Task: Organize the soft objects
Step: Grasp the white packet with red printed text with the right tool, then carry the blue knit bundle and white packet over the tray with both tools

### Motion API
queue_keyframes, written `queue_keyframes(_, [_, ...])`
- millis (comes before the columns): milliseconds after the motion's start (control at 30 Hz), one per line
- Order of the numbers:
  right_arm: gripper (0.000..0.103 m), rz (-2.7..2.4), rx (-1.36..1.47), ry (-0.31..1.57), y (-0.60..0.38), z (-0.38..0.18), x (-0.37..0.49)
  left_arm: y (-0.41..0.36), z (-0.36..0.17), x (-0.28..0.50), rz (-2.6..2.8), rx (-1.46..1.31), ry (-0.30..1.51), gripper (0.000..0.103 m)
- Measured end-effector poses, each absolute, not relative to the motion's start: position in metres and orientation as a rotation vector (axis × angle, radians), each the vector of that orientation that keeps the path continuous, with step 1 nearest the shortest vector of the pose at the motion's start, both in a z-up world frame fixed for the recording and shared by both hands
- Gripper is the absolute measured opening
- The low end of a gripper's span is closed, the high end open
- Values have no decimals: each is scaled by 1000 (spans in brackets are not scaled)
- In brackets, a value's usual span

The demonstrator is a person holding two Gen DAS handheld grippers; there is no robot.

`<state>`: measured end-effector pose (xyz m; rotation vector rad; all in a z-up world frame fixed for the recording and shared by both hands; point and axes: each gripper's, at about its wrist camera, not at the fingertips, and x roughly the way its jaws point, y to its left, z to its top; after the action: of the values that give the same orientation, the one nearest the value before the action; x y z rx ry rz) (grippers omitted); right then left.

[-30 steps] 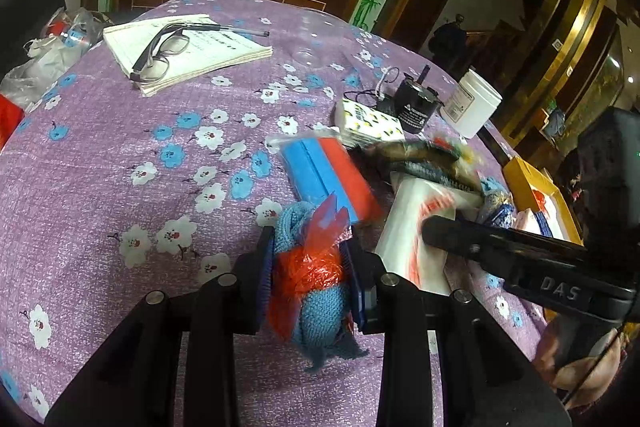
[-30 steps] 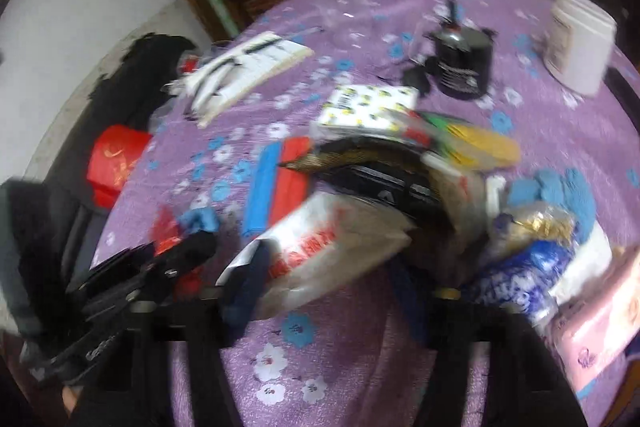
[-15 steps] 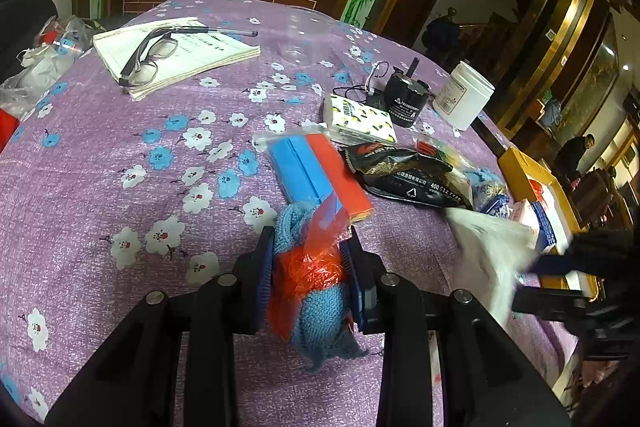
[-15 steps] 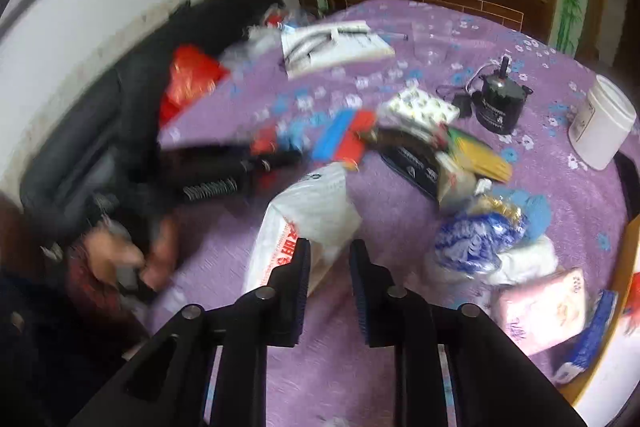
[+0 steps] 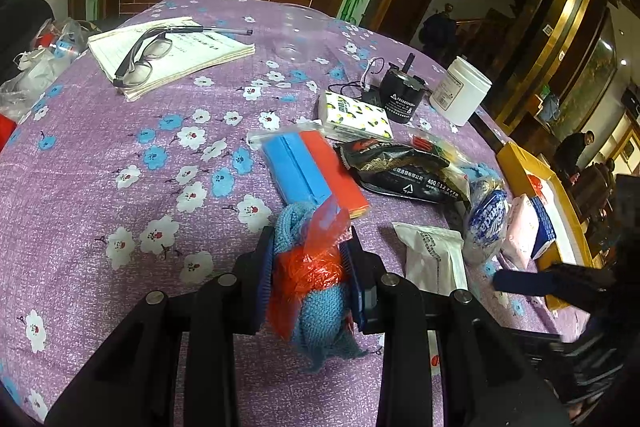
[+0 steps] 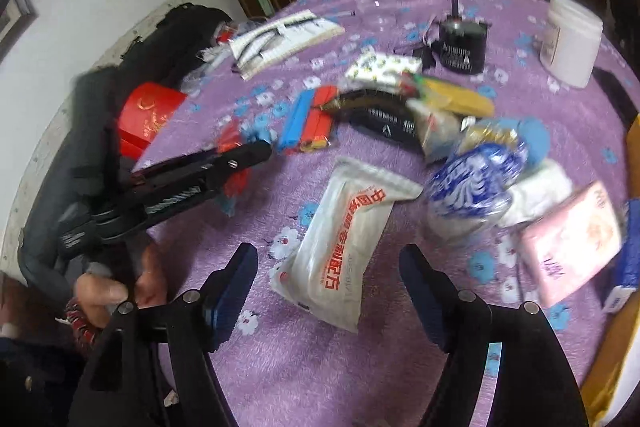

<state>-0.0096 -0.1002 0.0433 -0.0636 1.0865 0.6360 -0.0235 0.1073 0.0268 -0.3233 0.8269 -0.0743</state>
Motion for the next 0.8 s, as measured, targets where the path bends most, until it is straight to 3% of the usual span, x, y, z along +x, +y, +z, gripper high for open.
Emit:
queue_keyframes(200, [73,569,-60,1124,-90,18,3,105,27,-23,-81,-315,832,29])
queue_keyframes(233, [62,562,-72,1117,-88,16,3,105,27,-23,-83,-313,832,29])
queue_keyframes(267, [44,557,-99,1112,-84,13,2,104,27,-23,-87,-311,833,29])
queue_keyframes(400, [36,569,-126,1057,-82,13,-4,99,27,-24,-107,-295,833,29])
queue_keyframes(567, [36,542,-169,961,-95,35,-11,85,26,-22,-163,-245,860,29])
queue_keyframes(800, [36,532,-160,992,-100,22,-7,73,14,-13,-145,-178,947,29])
